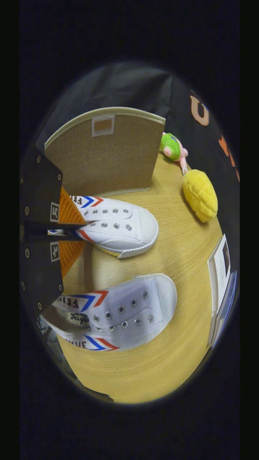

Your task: Open the storage box then place both shoes into the box .Put the left shoe in first, then the right shoe, with the right side of both shoes facing outward in a uniform manner.

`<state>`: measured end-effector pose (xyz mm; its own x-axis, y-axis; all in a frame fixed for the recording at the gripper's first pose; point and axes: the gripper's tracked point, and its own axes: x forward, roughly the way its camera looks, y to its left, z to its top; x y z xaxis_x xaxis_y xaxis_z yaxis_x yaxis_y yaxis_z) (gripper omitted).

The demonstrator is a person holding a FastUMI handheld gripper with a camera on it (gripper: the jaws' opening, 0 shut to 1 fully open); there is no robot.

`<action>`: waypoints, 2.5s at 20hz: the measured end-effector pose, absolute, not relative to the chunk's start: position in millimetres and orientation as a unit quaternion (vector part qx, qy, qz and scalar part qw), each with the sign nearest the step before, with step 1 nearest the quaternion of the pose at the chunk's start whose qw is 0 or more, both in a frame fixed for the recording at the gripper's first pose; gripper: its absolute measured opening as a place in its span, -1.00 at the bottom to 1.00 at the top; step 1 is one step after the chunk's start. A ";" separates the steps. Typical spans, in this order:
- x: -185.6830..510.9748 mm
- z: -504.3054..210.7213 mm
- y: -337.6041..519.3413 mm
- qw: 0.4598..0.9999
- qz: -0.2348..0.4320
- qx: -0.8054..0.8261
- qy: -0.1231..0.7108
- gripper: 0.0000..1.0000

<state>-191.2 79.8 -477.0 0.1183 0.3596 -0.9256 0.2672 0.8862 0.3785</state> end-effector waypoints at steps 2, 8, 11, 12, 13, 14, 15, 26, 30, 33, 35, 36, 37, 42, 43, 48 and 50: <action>-183.3 -464.9 81.2 0.718 0.040 0.249 0.649 -0.89; -133.6 -396.4 84.3 0.752 0.060 0.316 0.575 -0.89; -110.6 -356.4 89.4 0.780 0.081 0.299 0.544 -0.90; -104.0 -344.1 95.4 0.786 0.093 0.295 0.535 -0.89; -99.3 -332.7 102.7 0.791 0.106 0.292 0.528 -0.89; -95.8 -322.9 111.7 0.794 0.119 0.288 0.522 -0.89; -93.9 -315.9 120.4 0.796 0.132 0.284 0.518 -0.89; -115.1 -342.0 209.8 0.792 0.228 0.181 0.536 -0.90; -126.4 -360.5 215.0 0.795 0.240 0.104 0.548 -0.89; -133.5 -362.4 222.2 0.794 0.258 0.087 0.544 -0.80; -132.3 -348.3 234.6 0.792 0.278 0.120 0.529 -0.69; -130.2 -341.1 236.1 0.793 0.281 0.139 0.523 -0.65; -126.7 -336.4 233.6 0.795 0.278 0.149 0.518 -0.54; -112.2 -322.0 190.7 0.815 0.232 0.164 0.505 0.09; -110.4 -321.2 180.0 0.820 0.221 0.166 0.501 0.37; -107.3 -323.8 120.7 0.834 0.164 0.182 0.494 0.84; -110.8 -336.5 89.1 0.835 0.135 0.172 0.505 0.91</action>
